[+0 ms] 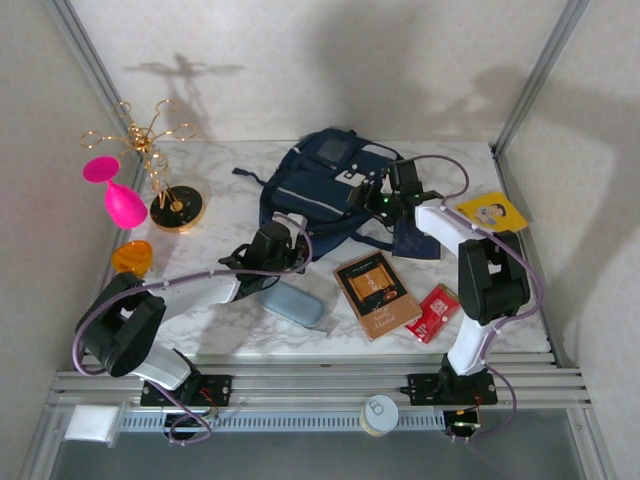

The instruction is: Pack the student bag

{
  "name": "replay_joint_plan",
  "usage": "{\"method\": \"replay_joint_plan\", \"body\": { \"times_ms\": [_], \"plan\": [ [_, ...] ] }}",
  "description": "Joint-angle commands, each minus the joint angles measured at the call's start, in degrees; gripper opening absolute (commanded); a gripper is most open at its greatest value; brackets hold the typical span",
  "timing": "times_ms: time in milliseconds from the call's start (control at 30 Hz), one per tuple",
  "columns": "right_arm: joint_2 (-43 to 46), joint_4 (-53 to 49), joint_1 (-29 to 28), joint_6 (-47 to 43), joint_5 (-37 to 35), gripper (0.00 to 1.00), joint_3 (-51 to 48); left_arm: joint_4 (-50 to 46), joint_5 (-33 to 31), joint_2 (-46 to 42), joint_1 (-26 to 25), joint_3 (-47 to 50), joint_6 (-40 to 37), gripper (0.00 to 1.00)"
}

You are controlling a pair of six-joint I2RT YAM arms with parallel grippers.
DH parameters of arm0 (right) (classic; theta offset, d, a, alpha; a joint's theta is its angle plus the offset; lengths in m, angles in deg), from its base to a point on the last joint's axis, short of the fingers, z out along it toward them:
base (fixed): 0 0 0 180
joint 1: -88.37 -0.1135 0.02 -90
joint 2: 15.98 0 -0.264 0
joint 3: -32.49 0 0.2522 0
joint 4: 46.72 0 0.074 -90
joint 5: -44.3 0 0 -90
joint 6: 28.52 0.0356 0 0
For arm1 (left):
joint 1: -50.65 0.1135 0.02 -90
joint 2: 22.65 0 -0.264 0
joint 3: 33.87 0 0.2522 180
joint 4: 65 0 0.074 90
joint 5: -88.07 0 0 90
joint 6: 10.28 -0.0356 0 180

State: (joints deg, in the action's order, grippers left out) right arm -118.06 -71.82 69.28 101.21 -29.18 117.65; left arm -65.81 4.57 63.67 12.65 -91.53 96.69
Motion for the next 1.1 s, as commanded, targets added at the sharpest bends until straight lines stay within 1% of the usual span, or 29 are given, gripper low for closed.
{"method": "replay_joint_plan", "body": {
  "times_ms": [0, 67, 133, 200, 267, 333, 367, 433, 500, 567, 633, 667, 733, 767, 800, 867, 933, 967, 1033, 1067],
  "plan": [
    [7.8, 1.6, -0.5, 8.7, -2.1, 0.83, -6.7, -0.3, 1.2, 0.7, 0.2, -2.7, 2.2, 0.0],
    [10.4, 6.0, -3.4, 15.1, -0.8, 0.91, -12.6, -1.6, -1.0, 0.7, 0.1, -3.3, 2.3, 0.0],
    [11.9, 10.1, -7.1, 21.4, -1.7, 0.98, -16.2, -1.0, 0.0, 0.6, 0.1, -3.0, 1.7, 0.0],
    [11.1, 14.8, -10.8, 28.1, -1.9, 0.99, -17.5, -0.8, 1.8, 0.7, 0.0, -3.2, 0.9, 0.0],
    [8.8, 16.9, -13.3, 33.9, -4.1, 0.99, -16.7, -1.4, 2.0, 0.9, 0.0, -3.6, 0.7, 0.0],
    [6.4, 20.1, -14.7, 39.9, -6.8, 0.99, -16.5, -1.8, 2.3, 1.2, 0.0, -3.9, 0.4, 0.0],
    [5.3, 22.3, -14.9, 41.5, -7.7, 0.99, -16.2, -1.8, 2.6, 1.3, 0.0, -4.0, 0.3, 0.0],
    [2.0, 21.8, -15.1, 43.4, -9.1, 0.96, -12.9, -1.9, 2.8, 1.6, 0.0, -4.3, 0.2, 0.0],
    [0.0, 20.9, -15.3, 43.0, -12.2, 0.87, -10.3, -2.0, 3.1, 2.0, 0.0, -4.7, 0.2, 0.0],
    [-0.7, 23.7, -16.0, 41.0, -15.6, 0.73, -9.7, -2.3, 3.2, 2.1, 0.0, -5.0, 0.2, 0.0],
    [-2.5, 23.0, -16.4, 38.5, -15.8, 0.62, -7.1, -2.6, 3.1, 1.9, 0.1, -5.0, 0.3, 0.0],
    [-3.2, 22.3, -16.5, 37.2, -15.3, 0.56, -5.8, -2.7, 3.2, 1.7, 0.0, -4.9, 0.4, 0.0],
    [-4.6, 22.4, -16.8, 35.3, -14.1, 0.39, -4.4, -3.4, 2.4, 0.9, 0.1, -4.5, 0.8, 0.0],
    [-5.0, 24.9, -17.1, 33.4, -12.1, 0.29, -4.4, -4.2, 1.4, 0.4, 0.1, -4.3, 1.2, 0.0],
    [-5.4, 26.8, -17.4, 31.5, -9.6, 0.19, -4.1, -5.4, 0.0, -0.4, 0.1, -4.0, 1.5, 0.0],
    [-5.3, 25.4, -18.5, 26.3, -7.0, 0.07, -2.4, -8.0, -3.8, -2.5, 0.3, -2.5, 3.1, 0.0],
    [-3.9, 20.1, -19.2, 20.4, -6.6, 0.01, -1.3, -9.5, -7.1, -5.6, 0.8, 0.0, 5.2, 0.0],
    [-2.8, 18.9, -19.0, 18.1, -4.8, 0.0, -2.3, -9.9, -8.7, -7.5, 1.2, 1.7, 6.5, 0.0],
    [-0.4, 20.8, -17.4, 15.0, 0.9, 0.0, -5.8, -10.6, -11.2, -10.9, 2.3, 4.6, 8.7, 0.0],
    [0.9, 21.8, -15.9, 13.4, 4.2, 0.0, -7.6, -10.7, -11.0, -12.4, 3.1, 6.1, 9.5, 0.0]
  ]
}}
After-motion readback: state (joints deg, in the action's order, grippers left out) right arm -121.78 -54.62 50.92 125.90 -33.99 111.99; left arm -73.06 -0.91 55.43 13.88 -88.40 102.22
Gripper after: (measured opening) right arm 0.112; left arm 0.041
